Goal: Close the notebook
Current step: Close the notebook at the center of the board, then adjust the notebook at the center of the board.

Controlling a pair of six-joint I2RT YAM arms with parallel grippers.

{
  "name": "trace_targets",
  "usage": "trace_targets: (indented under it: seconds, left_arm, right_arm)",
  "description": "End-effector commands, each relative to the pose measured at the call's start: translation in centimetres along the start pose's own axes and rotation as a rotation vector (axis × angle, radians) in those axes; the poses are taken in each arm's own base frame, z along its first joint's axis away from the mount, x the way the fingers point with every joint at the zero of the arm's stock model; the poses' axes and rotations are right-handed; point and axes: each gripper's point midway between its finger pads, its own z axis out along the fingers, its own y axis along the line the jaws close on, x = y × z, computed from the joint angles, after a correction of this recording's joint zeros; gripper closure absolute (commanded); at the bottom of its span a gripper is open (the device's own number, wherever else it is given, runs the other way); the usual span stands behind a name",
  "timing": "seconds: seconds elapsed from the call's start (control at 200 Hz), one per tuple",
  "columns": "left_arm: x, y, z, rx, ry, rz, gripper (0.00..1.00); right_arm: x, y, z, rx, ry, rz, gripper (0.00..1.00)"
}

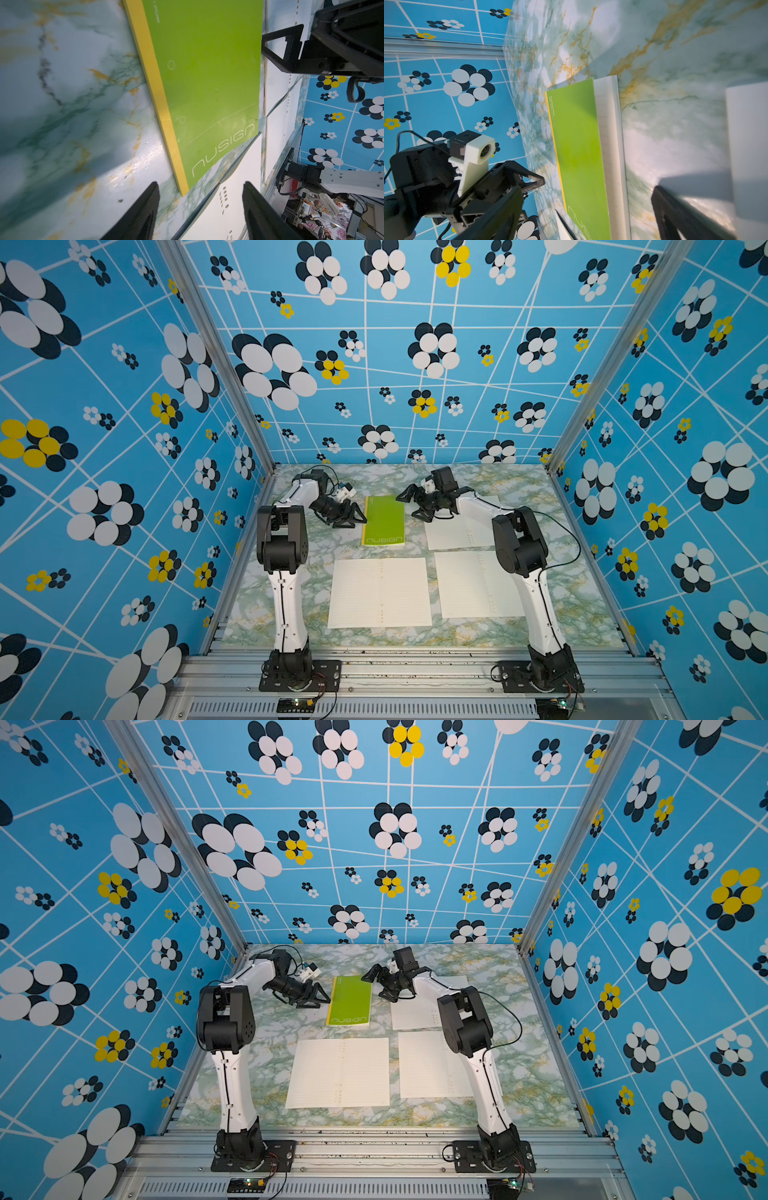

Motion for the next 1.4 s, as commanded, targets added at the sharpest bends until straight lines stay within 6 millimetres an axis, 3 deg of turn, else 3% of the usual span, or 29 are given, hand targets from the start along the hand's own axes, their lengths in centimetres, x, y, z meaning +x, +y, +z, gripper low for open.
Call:
trace_targets:
  seconds: [0.0,0.415,0.785,1.069,1.339,1.369,1.394]
  left_arm:
    - [-0.4,-0.8,-1.6,-0.003,-0.025,0.0,0.34]
    - [0.7,1.9,-1.7,-0.016,-0.027,-0.059,0.34]
    - [1.7,2.3,-2.8,-0.011,-0.041,-0.072,0.34]
    - [3.3,2.3,-5.4,-0.003,-0.071,-0.097,0.33]
    - [6.7,1.6,-7.7,-0.01,-0.07,-0.087,0.34]
    - [7.0,1.5,-7.7,-0.011,-0.068,-0.087,0.33]
    - [7.2,1.4,-7.7,-0.007,-0.068,-0.087,0.34]
  right_arm:
    - [0.8,-0.4,1.5,0.015,0.038,-0.007,0.01]
    - [1.2,-0.5,2.8,0.005,0.058,-0.008,0.01]
    - [1.3,-0.4,3.3,-0.006,0.065,-0.002,0.01]
    - [2.2,-0.5,0.9,0.04,0.035,-0.028,0.01]
    - [4.3,0.2,-3.4,0.067,0.002,-0.077,0.01]
    - [5.2,-1.5,-3.3,0.098,0.018,-0.062,0.01]
    - [5.3,-0.7,-4.3,0.092,0.005,-0.076,0.01]
